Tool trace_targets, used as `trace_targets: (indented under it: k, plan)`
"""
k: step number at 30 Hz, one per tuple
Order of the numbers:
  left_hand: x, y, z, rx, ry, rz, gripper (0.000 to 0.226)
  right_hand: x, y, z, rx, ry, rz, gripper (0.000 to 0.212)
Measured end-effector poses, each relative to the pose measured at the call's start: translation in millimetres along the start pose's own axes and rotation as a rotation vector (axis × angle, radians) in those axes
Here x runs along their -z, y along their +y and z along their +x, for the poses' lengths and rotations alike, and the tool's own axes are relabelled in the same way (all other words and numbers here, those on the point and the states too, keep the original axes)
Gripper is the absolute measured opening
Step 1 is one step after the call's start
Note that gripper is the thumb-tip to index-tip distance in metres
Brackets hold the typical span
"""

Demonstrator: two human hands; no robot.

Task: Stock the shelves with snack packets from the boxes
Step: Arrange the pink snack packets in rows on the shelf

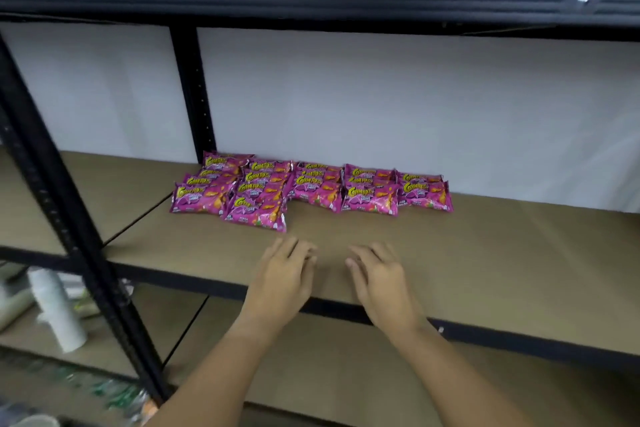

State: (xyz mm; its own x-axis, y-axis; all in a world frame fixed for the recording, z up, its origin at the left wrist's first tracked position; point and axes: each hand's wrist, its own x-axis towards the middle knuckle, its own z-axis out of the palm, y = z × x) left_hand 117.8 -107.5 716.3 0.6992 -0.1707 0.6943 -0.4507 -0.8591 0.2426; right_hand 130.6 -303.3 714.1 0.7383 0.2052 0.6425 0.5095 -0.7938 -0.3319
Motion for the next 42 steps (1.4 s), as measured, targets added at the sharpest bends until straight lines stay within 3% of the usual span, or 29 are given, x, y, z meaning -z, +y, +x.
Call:
trace_targets:
  k: [4,8,12,17,23,28,36,42]
  plan:
    - [15,4,-60,-0.042,0.046,-0.009,0.005,3,-37,-53,0.093,0.105,0.057,0.013]
    - [-2,-25,-130,0.008,-0.044,-0.008,0.008,-36,-51,-111,0.104,0.052,0.077,0.009]
    - [-47,-65,-214,0.092,-0.165,-0.019,0.011,-108,-44,-181,0.044,-0.090,0.043,0.008]
    - [-125,-121,-336,0.235,-0.414,-0.046,0.023,-219,-17,-283,-0.161,-0.319,0.035,0.023]
    - [-217,-178,-480,0.324,-0.678,0.088,0.045,-347,23,-406,-0.324,-0.616,-0.006,0.024]
    - [-312,-223,-581,0.362,-0.770,0.018,0.044,-443,57,-489,-0.491,-0.784,-0.009,0.039]
    - [-454,-247,-646,0.247,-0.727,0.064,0.042,-559,112,-564,-0.568,-0.930,-0.146,0.046]
    - [-489,-251,-664,0.220,-0.966,0.168,0.029,-588,128,-601,-0.592,-1.031,-0.217,0.058]
